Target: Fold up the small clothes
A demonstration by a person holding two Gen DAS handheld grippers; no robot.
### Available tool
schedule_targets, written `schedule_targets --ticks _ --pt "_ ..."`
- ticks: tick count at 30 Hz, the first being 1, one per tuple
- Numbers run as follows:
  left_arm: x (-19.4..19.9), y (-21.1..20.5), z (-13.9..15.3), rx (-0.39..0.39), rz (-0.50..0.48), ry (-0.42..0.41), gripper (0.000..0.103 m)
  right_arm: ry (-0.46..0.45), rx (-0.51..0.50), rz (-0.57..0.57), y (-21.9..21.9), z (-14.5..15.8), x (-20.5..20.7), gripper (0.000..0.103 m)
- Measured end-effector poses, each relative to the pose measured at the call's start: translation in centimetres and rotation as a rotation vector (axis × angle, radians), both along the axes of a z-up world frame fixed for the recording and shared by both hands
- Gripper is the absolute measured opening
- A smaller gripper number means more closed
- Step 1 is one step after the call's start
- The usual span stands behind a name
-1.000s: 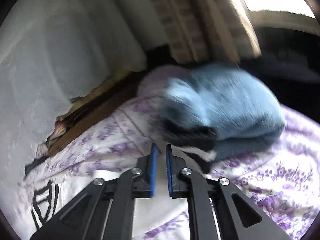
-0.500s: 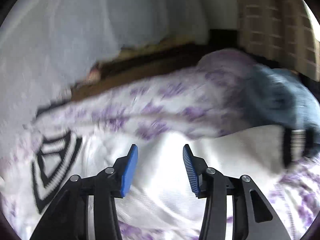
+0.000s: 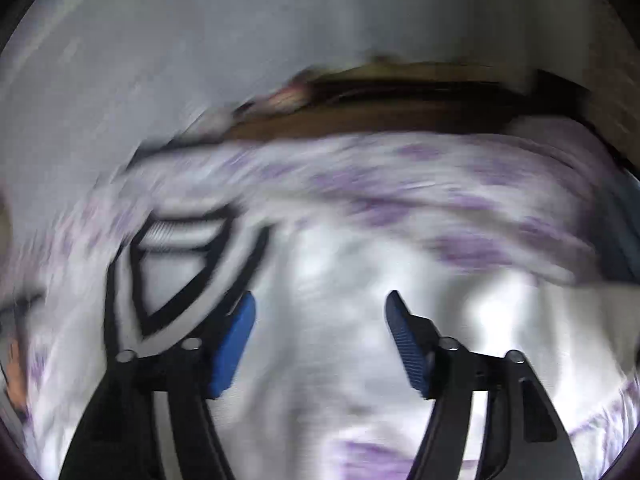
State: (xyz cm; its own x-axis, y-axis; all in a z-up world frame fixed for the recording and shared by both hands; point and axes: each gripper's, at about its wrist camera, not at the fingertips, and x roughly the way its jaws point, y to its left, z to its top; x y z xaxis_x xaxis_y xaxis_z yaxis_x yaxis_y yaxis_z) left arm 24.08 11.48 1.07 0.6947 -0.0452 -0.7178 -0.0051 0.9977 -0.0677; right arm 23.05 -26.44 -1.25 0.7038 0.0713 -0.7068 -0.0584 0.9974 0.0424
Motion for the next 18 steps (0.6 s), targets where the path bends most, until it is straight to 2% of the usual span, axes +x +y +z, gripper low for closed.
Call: schedule_targets --ticks 1,2,3,4,6,8,10,13,15,16,17,18 --pt "0.3 -0.8 -0.8 -0.015 -0.025 0.039 0.098 0.072 -0.060 0.029 1.4 -1.9 1.2 0.077" --pt "0.8 -1.6 -2.0 -0.020 -0.047 0.085 0.098 0.098 -0.103 0.031 1.9 -2.8 1.5 0.079" --pt "1.4 -2.7 -4.0 0.010 -0.064 0.138 0.099 0.072 -0.113 0.025 1.9 -2.0 1.3 0.079" --pt "1.4 -3.5 -5.1 0.073 -0.066 0.141 0.099 0.049 -0.112 0.017 1.8 -1.5 1.0 0.079" --pt "0.7 -4.1 -4.0 0.100 -0.073 0.086 0.099 -0.014 -0.101 -0.013 1.2 -0.6 -0.4 0.079" --pt "-0.8 -3.6 -2.8 0.069 -0.074 0.022 0.098 -0.041 -0.062 0.019 1.6 0.4 -2.6 0.079" --pt "-3.0 -3.1 -1.7 -0.002 -0.114 0.008 0.098 -0.049 -0.029 0.106 3.3 0.9 -5.0 0.080" --pt "-6.2 -3.9 -1.3 -0.086 -0.217 0.076 0.098 0.013 -0.018 0.200 5.3 -0.2 -8.1 0.081" --pt "-9.0 -5.6 -2.8 -0.097 -0.312 0.149 0.098 0.095 -0.046 0.236 6.9 -2.5 -9.4 0.084" --pt "-10.0 -6.3 -3.8 -0.074 -0.344 0.181 0.099 0.090 -0.102 0.231 7.5 -3.1 -10.4 0.087" --pt "-11.0 -7.3 -4.6 -0.001 -0.357 0.181 0.099 0.077 -0.128 0.229 7.8 -2.8 -10.6 0.087" --pt "-12.2 -8.5 -4.7 0.110 -0.359 0.113 0.099 0.076 -0.126 0.224 7.6 -2.6 -10.9 0.089"
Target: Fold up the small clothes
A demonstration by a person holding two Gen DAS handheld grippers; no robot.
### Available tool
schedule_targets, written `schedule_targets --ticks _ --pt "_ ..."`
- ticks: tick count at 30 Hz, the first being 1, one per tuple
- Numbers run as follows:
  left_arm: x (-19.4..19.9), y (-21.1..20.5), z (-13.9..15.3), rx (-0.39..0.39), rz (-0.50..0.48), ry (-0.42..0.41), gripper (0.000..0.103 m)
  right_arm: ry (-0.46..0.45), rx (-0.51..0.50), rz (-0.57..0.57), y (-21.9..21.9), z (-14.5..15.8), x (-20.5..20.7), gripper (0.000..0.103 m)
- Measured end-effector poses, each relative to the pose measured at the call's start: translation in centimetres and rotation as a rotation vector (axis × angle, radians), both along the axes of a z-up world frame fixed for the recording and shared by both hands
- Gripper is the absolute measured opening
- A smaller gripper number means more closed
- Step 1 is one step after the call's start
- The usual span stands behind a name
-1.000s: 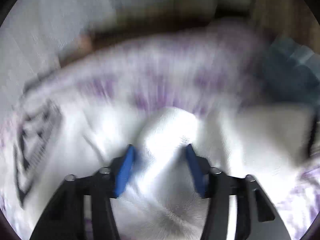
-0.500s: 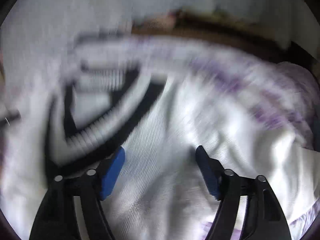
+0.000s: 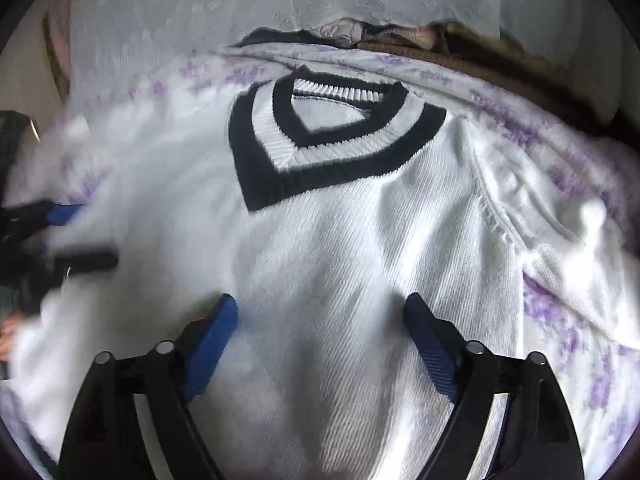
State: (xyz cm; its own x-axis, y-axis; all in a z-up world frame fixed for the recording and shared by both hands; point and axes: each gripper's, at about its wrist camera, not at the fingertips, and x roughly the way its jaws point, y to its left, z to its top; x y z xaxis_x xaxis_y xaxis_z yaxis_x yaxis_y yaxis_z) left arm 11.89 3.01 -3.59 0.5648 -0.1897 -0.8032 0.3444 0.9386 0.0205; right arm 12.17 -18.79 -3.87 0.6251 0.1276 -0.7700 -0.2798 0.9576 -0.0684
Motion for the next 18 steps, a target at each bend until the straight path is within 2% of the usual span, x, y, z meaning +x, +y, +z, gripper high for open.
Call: schedule_targets --ticks 2,5,7,8,10,11,12,13,14,15,18 --pt "-0.6 -0.5 1.0 0.033 0.001 -0.041 0.099 -0.033 0.069 -0.031 -1.2 0.8 -0.7 0.089" --pt "-0.8 2.5 2.7 -0.096 0.078 -0.063 0.099 -0.083 0.183 -0.061 -3.6 2.3 -2.6 0.089" --pt "-0.3 4.5 2.7 -0.150 0.121 -0.015 0.099 -0.061 0.209 -0.071 -4.6 2.5 -3.6 0.089" --pt "0.1 5.7 2.0 -0.192 0.144 0.058 0.099 -0.028 0.205 -0.069 -4.8 1.7 -4.5 0.089" --pt "-0.4 6.4 1.0 -0.237 0.143 0.131 0.098 0.032 0.154 -0.054 -4.6 -0.4 -5.7 0.091" --pt "-1.2 6.2 0.7 -0.220 0.120 0.120 0.099 0.014 0.114 -0.047 -4.2 -0.3 -6.4 0.091" --pt "-2.3 5.3 0.5 -0.145 0.096 0.082 0.099 -0.020 0.100 -0.050 -4.1 0.3 -7.1 0.091" --pt "-3.3 4.3 0.9 -0.073 0.080 0.033 0.098 -0.067 0.124 -0.057 -4.4 1.2 -7.9 0.091" --pt "-3.7 4.0 1.4 -0.060 0.076 0.003 0.098 -0.095 0.155 -0.053 -4.7 1.8 -8.2 0.091" --pt "-4.3 3.9 2.5 -0.077 0.062 -0.047 0.098 -0.108 0.188 -0.052 -5.1 2.5 -8.1 0.091" --pt "-4.6 3.3 4.8 -0.187 0.011 -0.082 0.098 -0.104 0.202 -0.088 -5.8 3.7 -5.6 0.091"
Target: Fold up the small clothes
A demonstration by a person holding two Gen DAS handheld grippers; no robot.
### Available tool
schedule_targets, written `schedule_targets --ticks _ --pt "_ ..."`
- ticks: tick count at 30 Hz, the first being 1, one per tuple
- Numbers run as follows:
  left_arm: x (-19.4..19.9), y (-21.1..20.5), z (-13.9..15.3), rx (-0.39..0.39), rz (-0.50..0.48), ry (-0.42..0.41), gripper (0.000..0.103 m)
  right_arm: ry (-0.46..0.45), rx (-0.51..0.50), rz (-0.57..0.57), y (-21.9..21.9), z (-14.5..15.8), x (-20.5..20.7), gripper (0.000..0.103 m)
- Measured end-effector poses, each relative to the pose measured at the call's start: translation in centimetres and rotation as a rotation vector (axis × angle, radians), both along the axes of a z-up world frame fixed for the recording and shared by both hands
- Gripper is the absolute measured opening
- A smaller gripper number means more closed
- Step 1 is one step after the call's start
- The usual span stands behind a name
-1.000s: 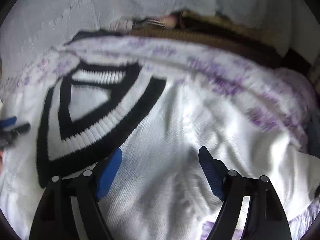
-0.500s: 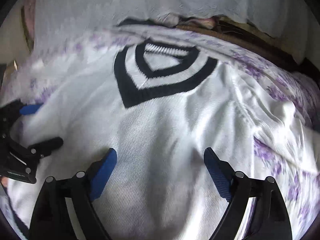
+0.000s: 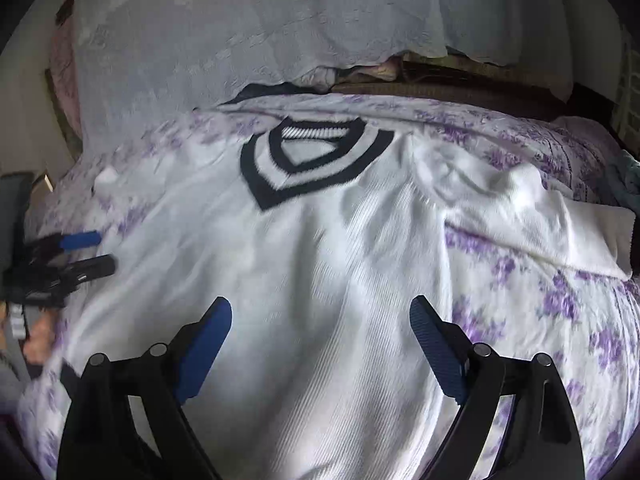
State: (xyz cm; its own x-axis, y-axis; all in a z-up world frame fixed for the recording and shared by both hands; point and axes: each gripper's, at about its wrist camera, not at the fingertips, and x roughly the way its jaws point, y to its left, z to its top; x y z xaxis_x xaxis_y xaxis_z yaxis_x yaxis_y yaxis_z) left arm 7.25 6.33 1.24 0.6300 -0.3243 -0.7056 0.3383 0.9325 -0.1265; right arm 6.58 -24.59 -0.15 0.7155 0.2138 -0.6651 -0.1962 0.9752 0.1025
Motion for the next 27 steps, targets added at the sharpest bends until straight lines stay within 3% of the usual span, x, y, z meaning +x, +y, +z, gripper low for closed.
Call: schedule_targets --ticks 3,5,8,9,14,17,19,23,26,27 --pt "1.9 -2.4 1.3 0.017 -0.014 -0.043 0.099 0.004 -0.060 -0.045 0.1 0.5 3.9 0.091" --pt "3.7 -3.9 0.5 0.060 -0.003 -0.039 0.099 0.045 -0.069 -0.086 -0.3 -0.2 7.1 0.093" --pt "7.1 -4.9 -4.0 0.111 0.023 0.109 0.099 0.190 -0.056 -0.119 -1.2 -4.2 10.3 0.095" --pt "7.1 -4.8 -4.9 0.117 0.017 0.128 0.099 0.176 -0.010 -0.103 -1.6 -4.2 10.2 0.099" --pt "6.1 -4.0 -3.4 0.081 0.037 0.056 0.099 0.038 0.146 -0.190 -5.7 -1.8 7.2 0.097" --pt "5.9 -4.1 -1.5 0.074 0.067 0.001 0.099 -0.010 0.235 -0.319 -10.3 -1.0 5.4 0.096" --pt "6.0 -4.2 -0.4 0.077 0.071 -0.021 0.099 -0.038 0.299 -0.443 -14.3 -0.8 4.3 0.088" --pt "7.7 -6.3 1.0 0.104 0.071 -0.038 0.099 -0.079 0.339 -0.699 -21.4 -0.9 1.6 0.083" --pt "9.6 -6.4 -1.0 0.056 0.101 0.022 0.099 -0.076 0.450 -0.825 -26.0 -2.1 -0.7 0.075" --pt "10.2 -6.2 -3.0 0.047 0.106 0.071 0.099 -0.076 0.489 -0.852 -27.1 -2.5 -1.3 0.071"
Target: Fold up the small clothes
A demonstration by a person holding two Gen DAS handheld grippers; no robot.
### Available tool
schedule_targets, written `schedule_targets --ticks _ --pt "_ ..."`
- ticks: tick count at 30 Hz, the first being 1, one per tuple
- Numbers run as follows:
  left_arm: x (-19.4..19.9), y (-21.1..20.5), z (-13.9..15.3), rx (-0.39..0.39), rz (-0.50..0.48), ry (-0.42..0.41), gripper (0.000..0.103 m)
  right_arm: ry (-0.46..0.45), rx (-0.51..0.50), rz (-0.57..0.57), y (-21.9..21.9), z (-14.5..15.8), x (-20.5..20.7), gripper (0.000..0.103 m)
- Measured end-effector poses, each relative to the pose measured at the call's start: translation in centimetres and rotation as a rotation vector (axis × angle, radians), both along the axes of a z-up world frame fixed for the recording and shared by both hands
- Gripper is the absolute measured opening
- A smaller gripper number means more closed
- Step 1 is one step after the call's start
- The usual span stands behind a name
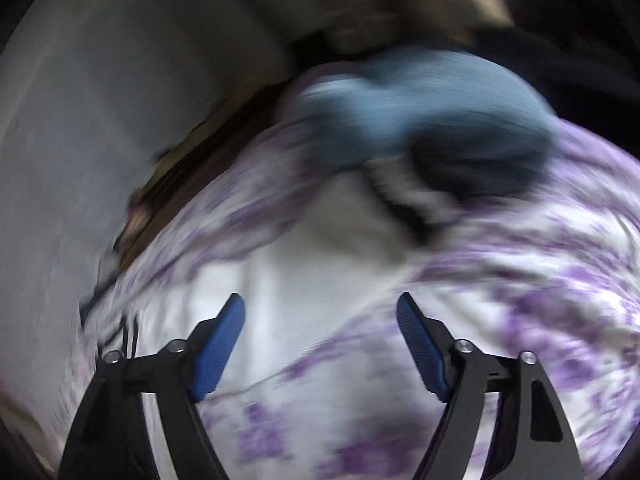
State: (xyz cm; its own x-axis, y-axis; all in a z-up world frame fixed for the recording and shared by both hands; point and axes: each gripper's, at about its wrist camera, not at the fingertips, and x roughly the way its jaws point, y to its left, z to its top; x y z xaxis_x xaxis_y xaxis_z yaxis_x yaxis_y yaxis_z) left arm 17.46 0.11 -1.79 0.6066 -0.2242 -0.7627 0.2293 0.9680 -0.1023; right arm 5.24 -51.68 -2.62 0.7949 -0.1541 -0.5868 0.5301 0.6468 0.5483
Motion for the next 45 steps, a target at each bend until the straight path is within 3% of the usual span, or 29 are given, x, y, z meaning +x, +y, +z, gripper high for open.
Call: schedule_targets --ticks 1,4,6,11,19,20,22,24,26,31,38,42,45 --pt "0.6 0.3 -1.7 -0.013 0.005 0.071 0.098 -0.006 0.034 -0.036 -1.2 -0.5 -0.6 0.068" --pt "-0.6 1.5 -0.5 -0.090 0.016 0.003 0.099 -0.010 0.073 -0.095 -3.1 -1.6 -1.1 0.059" --pt "-0.6 1.9 -1.3 -0.108 0.012 0.043 0.099 -0.018 0.096 -0.109 -3.6 -2.1 -1.0 0.053" --pt "-0.7 2.1 -1.3 -0.108 0.013 0.040 0.099 -0.084 0.092 -0.123 -4.9 -2.2 -0.7 0.052" --pt "-0.7 2.1 -1.3 -0.101 0.012 0.041 0.099 -0.184 0.100 -0.052 -6.5 -2.6 1.4 0.051" --pt "-0.7 2.1 -1.2 -0.098 0.012 0.041 0.099 -0.183 0.095 -0.044 -6.4 -2.5 1.5 0.048" --pt "-0.8 1.9 -1.2 -0.096 0.012 0.041 0.099 -0.186 0.089 -0.035 -6.2 -2.4 1.6 0.031" --pt "-0.8 2.0 -1.2 -0.099 0.012 0.040 0.099 -0.197 0.075 -0.035 -5.8 -2.0 1.4 0.026" --pt "-0.7 1.9 -1.0 -0.100 0.015 0.043 0.099 -0.203 0.046 -0.034 -5.3 -1.5 1.2 0.011" --pt "1.0 0.5 1.8 -0.154 0.004 0.061 0.099 -0.243 -0.032 0.006 -2.8 0.6 1.2 0.011" --pt "5.9 -8.3 5.5 -0.083 -0.073 0.004 0.099 -0.280 -0.109 0.157 2.8 3.9 2.7 0.011" --pt "5.2 -13.3 5.2 -0.064 -0.175 -0.045 0.099 -0.297 -0.145 0.279 6.9 5.7 3.3 0.011" --pt "5.5 -14.2 3.2 -0.033 -0.169 0.010 0.099 -0.295 -0.152 0.373 10.3 6.8 4.3 0.011"
